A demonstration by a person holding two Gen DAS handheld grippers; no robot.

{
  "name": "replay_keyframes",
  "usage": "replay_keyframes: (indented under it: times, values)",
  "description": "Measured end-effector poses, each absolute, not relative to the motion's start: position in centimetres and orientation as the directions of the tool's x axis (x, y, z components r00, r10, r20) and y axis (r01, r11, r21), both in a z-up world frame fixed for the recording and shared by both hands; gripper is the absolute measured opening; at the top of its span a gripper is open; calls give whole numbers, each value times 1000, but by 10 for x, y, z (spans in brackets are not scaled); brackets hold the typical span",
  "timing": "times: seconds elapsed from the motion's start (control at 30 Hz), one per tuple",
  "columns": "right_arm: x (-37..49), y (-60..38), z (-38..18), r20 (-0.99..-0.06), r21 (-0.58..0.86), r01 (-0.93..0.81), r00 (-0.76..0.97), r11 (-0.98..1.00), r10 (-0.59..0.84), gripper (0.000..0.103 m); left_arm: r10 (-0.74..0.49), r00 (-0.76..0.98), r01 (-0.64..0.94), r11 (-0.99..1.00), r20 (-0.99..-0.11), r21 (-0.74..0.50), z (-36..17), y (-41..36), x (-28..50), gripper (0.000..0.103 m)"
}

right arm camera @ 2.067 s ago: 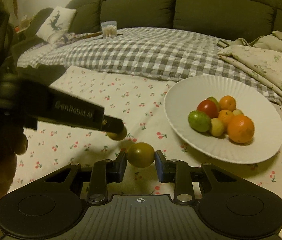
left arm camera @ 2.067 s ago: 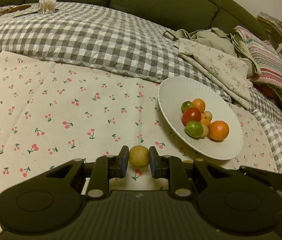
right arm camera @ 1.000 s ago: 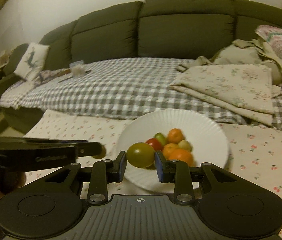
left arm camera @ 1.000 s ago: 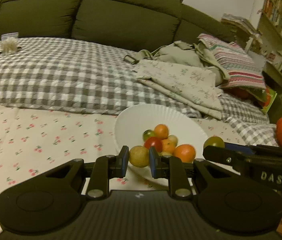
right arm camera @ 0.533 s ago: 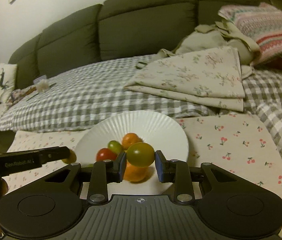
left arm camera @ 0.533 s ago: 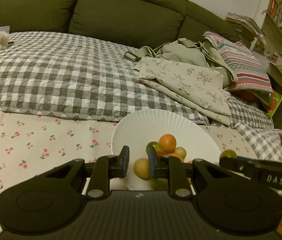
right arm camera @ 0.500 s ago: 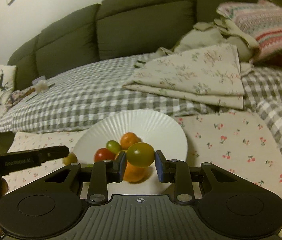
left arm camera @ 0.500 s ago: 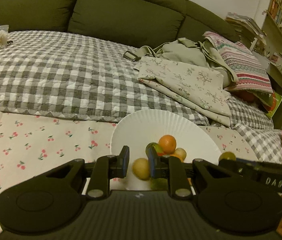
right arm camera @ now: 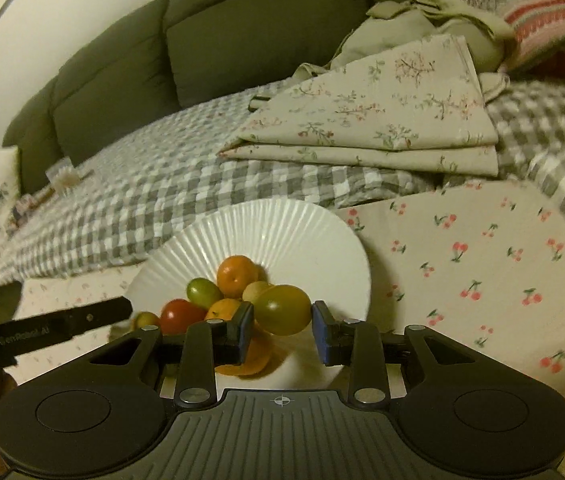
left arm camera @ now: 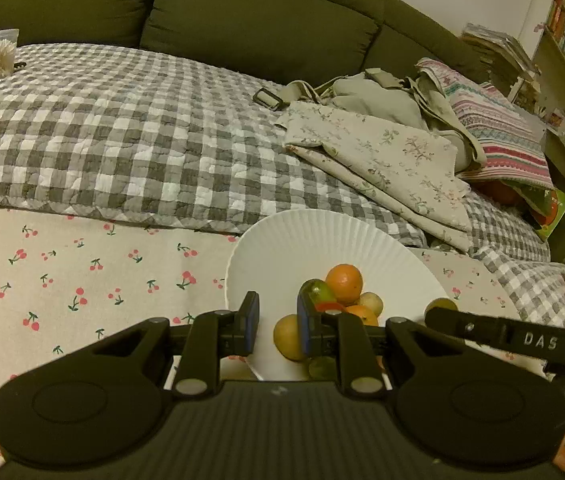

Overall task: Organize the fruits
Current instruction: 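Open the left tool onto the plate while the right tool releases its fruit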

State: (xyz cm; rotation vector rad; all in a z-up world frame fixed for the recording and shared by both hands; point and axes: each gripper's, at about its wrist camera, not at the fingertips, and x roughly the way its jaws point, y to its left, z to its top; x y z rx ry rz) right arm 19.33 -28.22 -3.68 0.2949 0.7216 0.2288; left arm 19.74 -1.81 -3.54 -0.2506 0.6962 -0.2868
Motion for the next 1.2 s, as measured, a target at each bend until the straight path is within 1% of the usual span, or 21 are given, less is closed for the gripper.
replay_keyframes:
  times: [0.07,0.1,0.17,0.27,0.33,0.53,0.67,0.8,0.9,1.0,1.1,1.17,1.2]
  values:
    - [192,-285,-35,-605,364,-91,734,927,309,32,-334,734,175,934,-591,-311,-33,-19,194,18]
    - [191,-285,-33,-600,370,-88,738,925,310,36,-328,736,173,937,-592,-304,-32,-20,193,19]
    - [189,-285,-30,-592,377,-87,743,922,313,39,-312,741,166,943,-595,-289,-30,-20,190,20]
    - [187,-283,-28,-592,373,-86,745,924,309,39,-304,737,160,946,-603,-282,-27,-20,186,23]
    - [185,-282,-27,-594,368,-81,746,926,301,39,-298,736,158,949,-609,-273,-26,-20,183,32]
    - [177,-282,-21,-594,382,-67,746,922,301,39,-284,732,166,956,-620,-241,-20,-26,169,37]
    - [169,-275,-16,-594,356,-84,748,931,294,39,-268,731,174,962,-627,-208,-17,-32,161,41]
    - [161,-272,-13,-592,346,-87,752,934,290,39,-257,737,173,966,-626,-193,-13,-34,155,53]
    - [155,-274,-11,-588,352,-82,755,932,289,39,-247,740,170,969,-626,-182,-12,-35,151,58]
    - [148,-275,-9,-584,360,-83,756,929,294,39,-235,741,168,972,-628,-166,-9,-37,146,66]
    - [138,-275,-4,-579,374,-86,756,923,305,39,-214,745,160,977,-631,-142,-3,-39,139,70]
    - [130,-273,1,-583,373,-86,753,924,305,39,-206,749,161,978,-630,-129,2,-41,131,76]
    - [126,-272,4,-585,368,-88,752,926,304,39,-203,750,163,979,-629,-122,5,-41,125,81]
